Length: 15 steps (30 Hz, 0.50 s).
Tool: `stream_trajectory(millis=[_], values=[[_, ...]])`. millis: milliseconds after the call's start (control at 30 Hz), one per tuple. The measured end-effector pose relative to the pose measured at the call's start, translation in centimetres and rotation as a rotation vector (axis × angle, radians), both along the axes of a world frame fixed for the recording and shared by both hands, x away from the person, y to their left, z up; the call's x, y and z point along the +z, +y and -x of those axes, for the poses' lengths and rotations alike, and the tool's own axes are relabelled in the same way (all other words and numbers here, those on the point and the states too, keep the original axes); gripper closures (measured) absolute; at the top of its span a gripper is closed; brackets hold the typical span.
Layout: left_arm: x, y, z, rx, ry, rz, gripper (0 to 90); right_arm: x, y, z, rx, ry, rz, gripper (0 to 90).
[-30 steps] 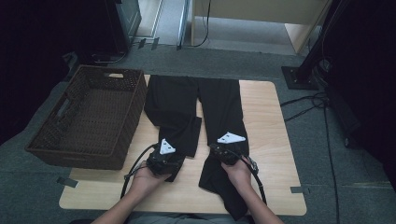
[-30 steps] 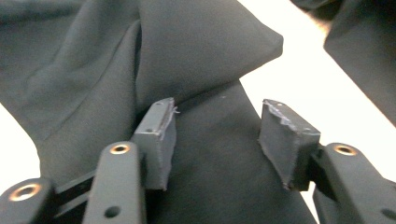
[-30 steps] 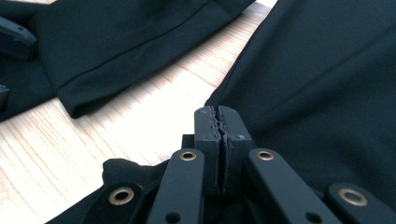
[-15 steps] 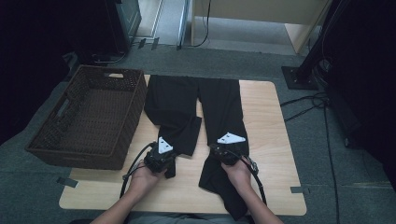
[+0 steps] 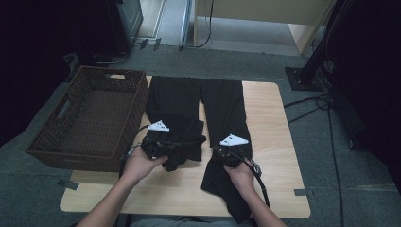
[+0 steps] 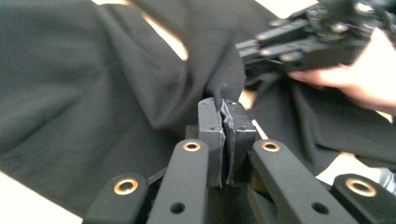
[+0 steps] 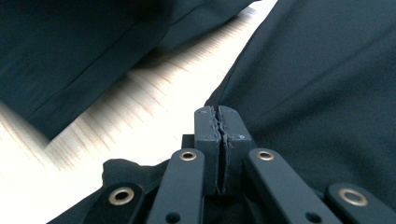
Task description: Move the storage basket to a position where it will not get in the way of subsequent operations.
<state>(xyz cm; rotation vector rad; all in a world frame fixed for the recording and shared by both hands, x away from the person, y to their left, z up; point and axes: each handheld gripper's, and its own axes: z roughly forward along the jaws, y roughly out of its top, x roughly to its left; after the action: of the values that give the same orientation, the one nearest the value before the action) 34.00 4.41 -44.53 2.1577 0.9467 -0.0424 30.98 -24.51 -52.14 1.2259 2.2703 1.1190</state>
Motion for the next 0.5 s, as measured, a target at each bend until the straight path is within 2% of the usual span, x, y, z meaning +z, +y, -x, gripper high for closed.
stream_trajectory(millis=[33,133,167,233,333,400,467,500], values=[[-0.6,0.1,-0.6,0.012,0.028,-0.013,85.4,0.0,0.0,0.0,0.004,0.0,0.001,87.5],[-2.0,0.0,-1.4,0.024,0.016,-0.089,84.9,0.0,0.0,0.0,0.003,0.003,-0.001,87.5],[-2.5,0.0,-1.7,0.031,0.031,-0.097,84.7,0.0,0.0,0.0,0.005,0.003,-0.001,87.5],[-3.2,-0.1,-1.9,0.031,0.055,-0.086,83.5,0.0,0.0,0.0,0.004,0.004,-0.001,87.5],[-4.1,-0.6,-1.5,-0.014,0.073,-0.116,83.8,0.0,0.0,0.0,0.003,0.003,0.0,87.5],[-4.5,-0.9,-0.8,-0.067,0.086,-0.126,84.4,0.0,0.0,0.0,0.003,0.003,-0.001,87.5],[-4.9,-1.2,0.1,-0.103,0.102,-0.112,84.4,0.0,0.0,0.0,0.003,0.003,-0.001,87.5],[-5.0,-1.2,0.6,-0.107,0.095,-0.101,83.7,0.0,0.0,0.0,0.003,0.001,0.0,87.5]])
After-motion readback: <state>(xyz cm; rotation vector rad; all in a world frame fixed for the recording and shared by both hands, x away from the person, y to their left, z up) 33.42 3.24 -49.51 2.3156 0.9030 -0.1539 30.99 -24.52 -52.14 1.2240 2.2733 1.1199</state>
